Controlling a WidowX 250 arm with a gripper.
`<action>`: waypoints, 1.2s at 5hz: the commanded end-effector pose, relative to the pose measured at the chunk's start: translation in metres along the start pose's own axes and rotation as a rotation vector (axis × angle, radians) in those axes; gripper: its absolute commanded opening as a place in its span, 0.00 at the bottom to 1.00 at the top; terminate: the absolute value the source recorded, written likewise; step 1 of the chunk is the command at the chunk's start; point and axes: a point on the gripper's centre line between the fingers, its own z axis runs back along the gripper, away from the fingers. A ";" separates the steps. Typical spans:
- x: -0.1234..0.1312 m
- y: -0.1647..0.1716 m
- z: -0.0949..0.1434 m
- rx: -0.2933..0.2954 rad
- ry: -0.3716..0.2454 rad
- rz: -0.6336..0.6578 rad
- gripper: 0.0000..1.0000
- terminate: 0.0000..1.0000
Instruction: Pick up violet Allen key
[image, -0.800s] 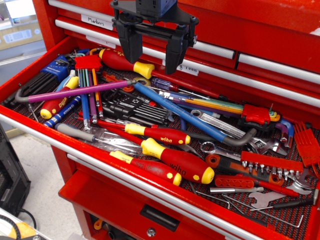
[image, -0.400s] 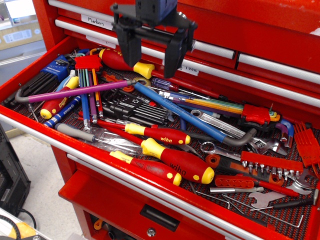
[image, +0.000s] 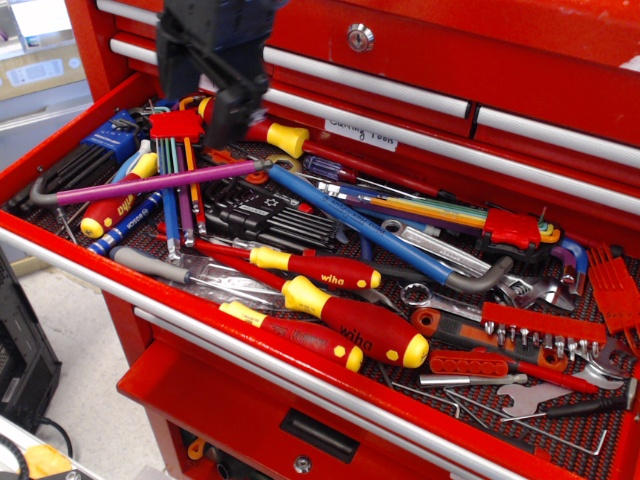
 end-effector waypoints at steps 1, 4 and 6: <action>-0.006 0.025 -0.047 0.061 -0.141 -0.080 1.00 0.00; -0.002 0.047 -0.090 -0.030 -0.225 -0.124 1.00 0.00; -0.007 0.053 -0.108 -0.068 -0.248 -0.124 1.00 0.00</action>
